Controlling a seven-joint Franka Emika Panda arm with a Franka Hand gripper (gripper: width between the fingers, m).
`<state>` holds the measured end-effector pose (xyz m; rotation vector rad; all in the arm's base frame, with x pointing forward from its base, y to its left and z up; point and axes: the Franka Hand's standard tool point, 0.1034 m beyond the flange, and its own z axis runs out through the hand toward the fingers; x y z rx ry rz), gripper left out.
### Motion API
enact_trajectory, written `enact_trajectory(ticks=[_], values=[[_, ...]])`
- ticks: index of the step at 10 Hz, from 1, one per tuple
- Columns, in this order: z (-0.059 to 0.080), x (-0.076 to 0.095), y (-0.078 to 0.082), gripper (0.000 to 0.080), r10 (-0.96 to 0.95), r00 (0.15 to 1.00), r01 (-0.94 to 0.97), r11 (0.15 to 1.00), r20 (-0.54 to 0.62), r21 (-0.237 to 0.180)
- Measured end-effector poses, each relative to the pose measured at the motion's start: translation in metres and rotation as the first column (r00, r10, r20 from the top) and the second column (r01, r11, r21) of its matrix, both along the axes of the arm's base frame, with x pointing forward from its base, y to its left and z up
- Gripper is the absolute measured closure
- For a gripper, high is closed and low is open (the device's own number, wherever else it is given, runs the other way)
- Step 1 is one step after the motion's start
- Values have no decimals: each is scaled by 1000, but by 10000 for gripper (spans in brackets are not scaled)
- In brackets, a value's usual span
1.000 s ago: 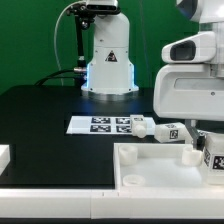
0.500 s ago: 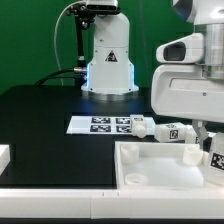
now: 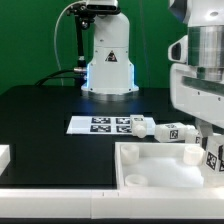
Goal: Assemble square table
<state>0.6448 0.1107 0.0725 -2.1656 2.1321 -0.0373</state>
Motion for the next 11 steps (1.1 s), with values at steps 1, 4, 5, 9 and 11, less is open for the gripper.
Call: enact_trajectory(ticks=[1,4,5,9,11], values=[[-3,-1,1,502,-149,989,149,989,-1,20],[-9,-5,4,506,-270,963,271,962,-26,32],[-9,-5,4,509,-259,966,260,965,-25,32],[-2,-2,5,195,270,963,-270,963,17,-10],[-3,-3,5,153,349,937,-349,937,19,-20]])
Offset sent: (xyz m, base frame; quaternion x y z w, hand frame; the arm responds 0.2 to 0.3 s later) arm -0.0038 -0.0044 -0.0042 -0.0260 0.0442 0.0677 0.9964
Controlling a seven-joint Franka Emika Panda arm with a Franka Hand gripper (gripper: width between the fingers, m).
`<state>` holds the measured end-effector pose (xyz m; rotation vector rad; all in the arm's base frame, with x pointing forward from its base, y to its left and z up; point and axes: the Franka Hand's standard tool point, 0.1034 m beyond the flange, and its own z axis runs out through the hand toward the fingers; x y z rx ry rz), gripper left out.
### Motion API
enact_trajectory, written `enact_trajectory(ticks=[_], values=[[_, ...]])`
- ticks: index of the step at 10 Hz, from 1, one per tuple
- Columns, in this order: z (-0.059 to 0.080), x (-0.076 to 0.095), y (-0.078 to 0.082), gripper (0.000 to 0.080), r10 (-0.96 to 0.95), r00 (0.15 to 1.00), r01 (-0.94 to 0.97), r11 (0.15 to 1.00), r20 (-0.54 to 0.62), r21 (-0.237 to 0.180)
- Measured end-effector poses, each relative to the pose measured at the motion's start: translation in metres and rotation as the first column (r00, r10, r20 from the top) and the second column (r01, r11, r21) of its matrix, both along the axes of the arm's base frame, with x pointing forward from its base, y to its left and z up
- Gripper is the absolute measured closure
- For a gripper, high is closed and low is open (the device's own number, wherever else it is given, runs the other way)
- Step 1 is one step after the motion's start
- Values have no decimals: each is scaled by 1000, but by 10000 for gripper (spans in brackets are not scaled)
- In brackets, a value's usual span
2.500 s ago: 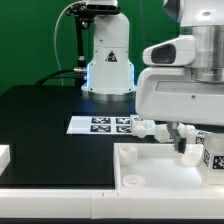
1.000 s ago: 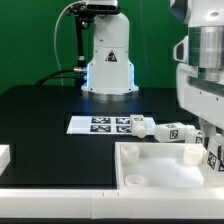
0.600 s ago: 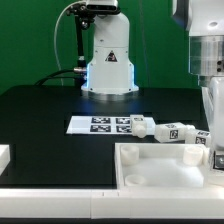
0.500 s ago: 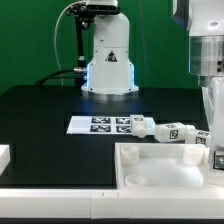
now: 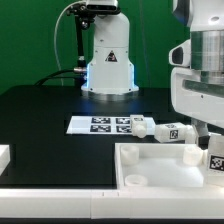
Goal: Assemble square table
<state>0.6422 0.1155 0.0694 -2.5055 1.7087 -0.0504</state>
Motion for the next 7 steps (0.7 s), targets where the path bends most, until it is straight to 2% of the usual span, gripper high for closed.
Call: enact_trajectory(ticks=[1,2,3,4,5,7], values=[[0,0,-1,153,86,996,-86,996,6,-10],[0,0,-1,151,240,971,-240,970,8,-42],[0,0,2,151,434,901,-432,897,-2,-89],[2,2,2,151,581,814,-576,809,7,-117],[2,3,-1,151,621,784,-614,778,17,-134],[1,3,-1,166,596,803,-590,797,17,-130]])
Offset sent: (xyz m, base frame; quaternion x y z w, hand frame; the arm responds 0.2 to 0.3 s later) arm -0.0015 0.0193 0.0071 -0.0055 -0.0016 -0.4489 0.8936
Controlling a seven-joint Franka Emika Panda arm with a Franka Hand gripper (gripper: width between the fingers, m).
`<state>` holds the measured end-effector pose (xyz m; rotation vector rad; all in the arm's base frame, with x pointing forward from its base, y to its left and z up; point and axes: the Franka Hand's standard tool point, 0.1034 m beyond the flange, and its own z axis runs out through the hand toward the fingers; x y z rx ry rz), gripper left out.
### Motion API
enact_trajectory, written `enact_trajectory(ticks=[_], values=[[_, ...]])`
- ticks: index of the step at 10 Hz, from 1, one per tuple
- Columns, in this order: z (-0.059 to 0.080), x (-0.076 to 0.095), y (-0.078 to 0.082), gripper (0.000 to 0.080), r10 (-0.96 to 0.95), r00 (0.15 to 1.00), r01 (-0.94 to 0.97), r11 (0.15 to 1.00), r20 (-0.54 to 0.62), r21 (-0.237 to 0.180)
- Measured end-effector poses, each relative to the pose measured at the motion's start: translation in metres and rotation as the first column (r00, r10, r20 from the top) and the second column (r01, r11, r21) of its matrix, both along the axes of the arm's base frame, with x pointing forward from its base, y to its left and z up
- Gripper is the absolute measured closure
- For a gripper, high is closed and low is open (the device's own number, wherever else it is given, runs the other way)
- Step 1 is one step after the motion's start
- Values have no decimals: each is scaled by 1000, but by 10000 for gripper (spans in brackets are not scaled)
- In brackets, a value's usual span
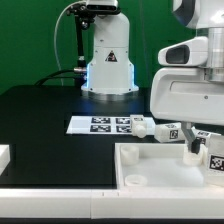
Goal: Assemble square table
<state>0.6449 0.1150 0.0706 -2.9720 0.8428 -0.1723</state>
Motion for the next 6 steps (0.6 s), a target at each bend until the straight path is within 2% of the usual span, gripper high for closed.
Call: enact_trajectory(ticks=[2,4,6], values=[[-1,0,0,513,-59,998,59,998,-2,7],[-1,-1,-2,510,-202,979,202,979,-8,22],[-1,-2,-3,510,-497,867,498,866,-39,50]])
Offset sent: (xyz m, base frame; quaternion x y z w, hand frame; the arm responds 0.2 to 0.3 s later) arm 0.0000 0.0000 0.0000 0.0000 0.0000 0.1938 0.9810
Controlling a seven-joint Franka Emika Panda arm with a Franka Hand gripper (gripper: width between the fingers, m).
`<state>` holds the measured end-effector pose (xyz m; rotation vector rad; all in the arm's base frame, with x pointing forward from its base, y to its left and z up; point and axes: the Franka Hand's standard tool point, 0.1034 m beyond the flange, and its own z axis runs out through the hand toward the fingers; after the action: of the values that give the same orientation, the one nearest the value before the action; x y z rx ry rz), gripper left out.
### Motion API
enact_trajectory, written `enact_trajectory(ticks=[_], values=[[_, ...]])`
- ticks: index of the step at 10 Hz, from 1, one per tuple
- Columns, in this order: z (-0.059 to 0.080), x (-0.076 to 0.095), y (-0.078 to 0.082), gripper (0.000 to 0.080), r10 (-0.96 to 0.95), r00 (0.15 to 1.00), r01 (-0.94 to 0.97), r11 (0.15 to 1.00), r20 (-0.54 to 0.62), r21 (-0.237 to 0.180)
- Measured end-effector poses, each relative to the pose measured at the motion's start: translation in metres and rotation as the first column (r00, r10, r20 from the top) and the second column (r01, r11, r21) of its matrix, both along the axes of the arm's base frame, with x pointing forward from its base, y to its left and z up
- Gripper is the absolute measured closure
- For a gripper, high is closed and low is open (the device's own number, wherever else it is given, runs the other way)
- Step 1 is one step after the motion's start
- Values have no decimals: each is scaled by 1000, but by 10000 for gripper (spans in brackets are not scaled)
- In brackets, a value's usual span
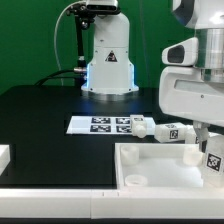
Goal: Assemble square table
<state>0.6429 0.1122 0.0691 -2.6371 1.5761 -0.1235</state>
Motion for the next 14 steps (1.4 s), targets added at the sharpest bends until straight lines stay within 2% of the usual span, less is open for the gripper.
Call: enact_trajectory(ticks=[2,4,5,7,9,10,11,12,13,14], values=[[-1,0,-3,510,-331,943,332,941,-21,64],[-1,0,1,510,-619,783,621,775,-56,117],[0,0,2,510,-709,701,712,691,-75,127],[0,0,3,510,-778,622,782,610,-90,129],[-1,0,3,510,-761,643,765,632,-87,127],[0,0,3,415,-699,712,702,702,-71,122],[2,0,4,265,-572,819,573,812,-44,112],[2,0,9,185,-418,908,418,903,-23,101],[2,-2,16,185,-282,959,282,955,-10,93],[2,-5,21,160,-247,969,246,965,-6,88]])
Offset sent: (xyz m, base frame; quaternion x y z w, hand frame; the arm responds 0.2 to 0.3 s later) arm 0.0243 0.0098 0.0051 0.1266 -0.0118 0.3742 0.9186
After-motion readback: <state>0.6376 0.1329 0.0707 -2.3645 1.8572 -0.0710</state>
